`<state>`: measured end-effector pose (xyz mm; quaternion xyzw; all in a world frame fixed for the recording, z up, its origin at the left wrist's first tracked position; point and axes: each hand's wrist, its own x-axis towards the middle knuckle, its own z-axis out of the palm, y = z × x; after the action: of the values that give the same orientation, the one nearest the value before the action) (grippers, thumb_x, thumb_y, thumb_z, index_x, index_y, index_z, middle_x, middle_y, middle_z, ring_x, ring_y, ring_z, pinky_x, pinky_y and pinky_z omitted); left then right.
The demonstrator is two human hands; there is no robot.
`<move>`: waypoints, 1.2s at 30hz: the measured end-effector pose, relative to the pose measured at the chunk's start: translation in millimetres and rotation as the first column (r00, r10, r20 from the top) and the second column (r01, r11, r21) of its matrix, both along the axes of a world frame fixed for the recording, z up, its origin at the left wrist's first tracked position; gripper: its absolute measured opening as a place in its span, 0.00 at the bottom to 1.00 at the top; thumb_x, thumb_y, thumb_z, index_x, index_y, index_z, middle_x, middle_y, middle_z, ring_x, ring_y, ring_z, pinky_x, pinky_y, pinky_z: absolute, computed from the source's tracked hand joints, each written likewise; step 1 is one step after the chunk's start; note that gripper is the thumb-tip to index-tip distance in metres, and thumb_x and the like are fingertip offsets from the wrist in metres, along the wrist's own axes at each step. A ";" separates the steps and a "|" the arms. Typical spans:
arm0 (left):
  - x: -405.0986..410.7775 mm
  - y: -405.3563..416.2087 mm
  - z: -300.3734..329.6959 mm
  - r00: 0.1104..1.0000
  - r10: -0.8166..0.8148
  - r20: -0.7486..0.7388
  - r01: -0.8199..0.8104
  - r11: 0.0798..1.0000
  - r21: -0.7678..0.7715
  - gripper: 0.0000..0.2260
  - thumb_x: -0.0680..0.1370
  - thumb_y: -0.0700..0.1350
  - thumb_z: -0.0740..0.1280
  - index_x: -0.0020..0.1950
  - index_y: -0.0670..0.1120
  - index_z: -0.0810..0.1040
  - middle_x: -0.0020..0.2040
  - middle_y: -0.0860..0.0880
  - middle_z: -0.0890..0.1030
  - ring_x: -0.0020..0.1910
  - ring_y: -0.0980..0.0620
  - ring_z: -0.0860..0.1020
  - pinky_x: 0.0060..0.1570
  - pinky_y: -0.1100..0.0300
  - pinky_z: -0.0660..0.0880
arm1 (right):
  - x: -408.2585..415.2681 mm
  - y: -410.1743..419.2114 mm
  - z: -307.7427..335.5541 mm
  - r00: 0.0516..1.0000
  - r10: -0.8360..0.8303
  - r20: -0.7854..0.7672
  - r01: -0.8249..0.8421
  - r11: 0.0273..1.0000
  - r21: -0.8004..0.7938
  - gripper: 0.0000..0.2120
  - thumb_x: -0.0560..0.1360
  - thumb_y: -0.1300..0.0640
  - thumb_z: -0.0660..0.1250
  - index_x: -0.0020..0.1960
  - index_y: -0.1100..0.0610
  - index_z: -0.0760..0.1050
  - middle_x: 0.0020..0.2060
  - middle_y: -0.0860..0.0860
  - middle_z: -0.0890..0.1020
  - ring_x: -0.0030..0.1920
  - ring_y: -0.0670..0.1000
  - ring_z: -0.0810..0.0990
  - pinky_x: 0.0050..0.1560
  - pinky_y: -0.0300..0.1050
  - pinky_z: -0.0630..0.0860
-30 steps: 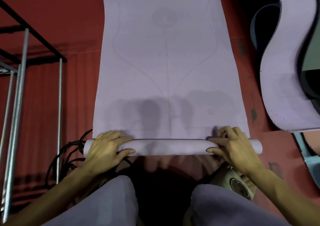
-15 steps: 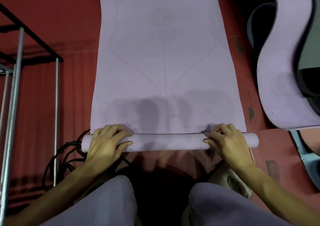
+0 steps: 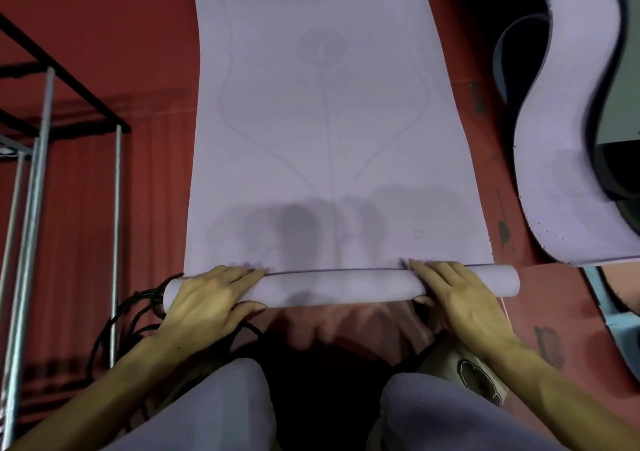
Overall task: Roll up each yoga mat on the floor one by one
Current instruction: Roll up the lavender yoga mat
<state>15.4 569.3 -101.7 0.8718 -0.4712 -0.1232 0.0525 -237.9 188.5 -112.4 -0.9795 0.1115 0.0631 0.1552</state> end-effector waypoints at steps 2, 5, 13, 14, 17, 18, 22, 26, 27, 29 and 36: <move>1.0 0.6 2.8 0.993 0.008 -0.118 0.005 0.994 0.106 0.28 0.80 0.73 0.54 0.78 0.66 0.69 0.72 0.63 0.77 0.68 0.58 0.78 0.50 0.57 0.81 | -5.3 -7.2 3.0 0.999 0.012 -0.041 -0.009 0.997 0.072 0.24 0.82 0.37 0.59 0.74 0.46 0.71 0.63 0.41 0.78 0.60 0.50 0.76 0.63 0.48 0.74; -1.1 3.7 2.0 0.960 0.017 -0.280 0.026 0.988 0.149 0.27 0.79 0.71 0.57 0.78 0.68 0.66 0.74 0.69 0.72 0.73 0.64 0.70 0.61 0.61 0.73 | -15.1 -11.6 5.9 0.992 0.048 -0.113 -0.034 0.992 0.118 0.17 0.82 0.36 0.59 0.67 0.40 0.72 0.58 0.36 0.79 0.57 0.46 0.77 0.59 0.45 0.73; 16.0 -4.4 -2.3 0.870 0.129 -0.477 -0.036 0.979 0.200 0.18 0.77 0.71 0.64 0.64 0.67 0.73 0.59 0.67 0.73 0.58 0.63 0.75 0.56 0.56 0.75 | 1.7 -25.5 2.9 0.950 0.042 -0.310 0.031 0.974 0.225 0.23 0.79 0.29 0.53 0.69 0.34 0.72 0.56 0.32 0.77 0.57 0.43 0.74 0.59 0.46 0.70; 16.8 -5.5 -2.5 0.864 0.135 -0.485 -0.048 0.981 0.189 0.16 0.77 0.70 0.66 0.63 0.68 0.74 0.60 0.67 0.71 0.59 0.64 0.74 0.56 0.57 0.75 | 3.7 -28.1 1.5 0.941 0.057 -0.334 0.027 0.970 0.242 0.21 0.79 0.29 0.54 0.69 0.33 0.71 0.57 0.32 0.76 0.58 0.43 0.74 0.61 0.46 0.71; 16.2 -3.8 -8.0 0.864 0.157 -0.478 -0.083 0.982 0.172 0.17 0.77 0.71 0.65 0.64 0.70 0.76 0.61 0.68 0.71 0.63 0.68 0.69 0.59 0.58 0.73 | 5.7 -31.4 -1.8 0.933 0.066 -0.354 0.035 0.962 0.272 0.16 0.79 0.29 0.55 0.65 0.26 0.70 0.59 0.33 0.73 0.60 0.45 0.71 0.63 0.47 0.71; 15.3 -2.8 -9.7 0.880 0.147 -0.452 -0.080 0.983 0.163 0.20 0.77 0.73 0.63 0.66 0.69 0.76 0.62 0.68 0.72 0.64 0.66 0.69 0.61 0.58 0.71 | 6.2 -30.3 -1.5 0.931 0.045 -0.362 0.054 0.965 0.258 0.15 0.79 0.30 0.57 0.64 0.26 0.71 0.59 0.36 0.70 0.59 0.47 0.69 0.63 0.47 0.71; 9.5 -1.9 -11.8 0.942 0.101 -0.321 -0.073 0.992 0.098 0.26 0.74 0.76 0.57 0.67 0.68 0.77 0.59 0.71 0.73 0.61 0.63 0.68 0.61 0.58 0.63 | 9.2 -25.2 1.0 0.921 -0.011 -0.390 0.088 0.980 0.178 0.18 0.81 0.35 0.62 0.69 0.34 0.75 0.55 0.40 0.68 0.56 0.49 0.65 0.61 0.47 0.71; 11.4 -5.3 -12.0 0.919 0.152 -0.364 -0.168 0.986 -0.013 0.24 0.74 0.72 0.64 0.68 0.66 0.74 0.60 0.71 0.73 0.58 0.66 0.69 0.57 0.58 0.69 | 12.1 -22.0 4.9 0.931 -0.030 -0.364 0.104 0.977 0.185 0.24 0.78 0.29 0.54 0.72 0.31 0.71 0.54 0.36 0.68 0.54 0.47 0.66 0.61 0.52 0.73; 10.8 -7.6 -11.8 0.923 0.131 -0.361 -0.160 0.986 -0.050 0.20 0.76 0.70 0.65 0.67 0.66 0.75 0.59 0.70 0.73 0.57 0.65 0.70 0.55 0.58 0.70 | 12.8 -21.5 4.6 0.942 -0.052 -0.332 0.126 0.971 0.203 0.22 0.79 0.31 0.57 0.72 0.31 0.70 0.55 0.36 0.70 0.55 0.48 0.68 0.61 0.53 0.74; 8.9 -11.4 -13.7 0.938 0.065 -0.342 -0.115 0.985 -0.128 0.13 0.80 0.62 0.65 0.63 0.64 0.79 0.58 0.70 0.73 0.54 0.63 0.72 0.51 0.58 0.72 | 14.5 -21.9 4.7 0.965 -0.116 -0.235 0.171 0.959 0.228 0.18 0.79 0.36 0.65 0.68 0.33 0.70 0.55 0.36 0.73 0.54 0.50 0.72 0.59 0.55 0.74; -2.3 -13.2 -11.9 0.986 0.015 -0.167 -0.047 0.981 -0.190 0.13 0.79 0.59 0.66 0.59 0.59 0.85 0.57 0.63 0.81 0.52 0.54 0.79 0.47 0.57 0.73 | 19.3 -15.9 2.3 0.976 -0.201 -0.083 0.208 0.974 0.092 0.07 0.76 0.39 0.71 0.53 0.37 0.80 0.48 0.39 0.77 0.49 0.50 0.72 0.47 0.54 0.72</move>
<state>13.2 556.0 -113.6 0.8568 -0.4611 -0.1475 0.1776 -218.7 172.6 -110.1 -0.9508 0.2141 0.0879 0.2058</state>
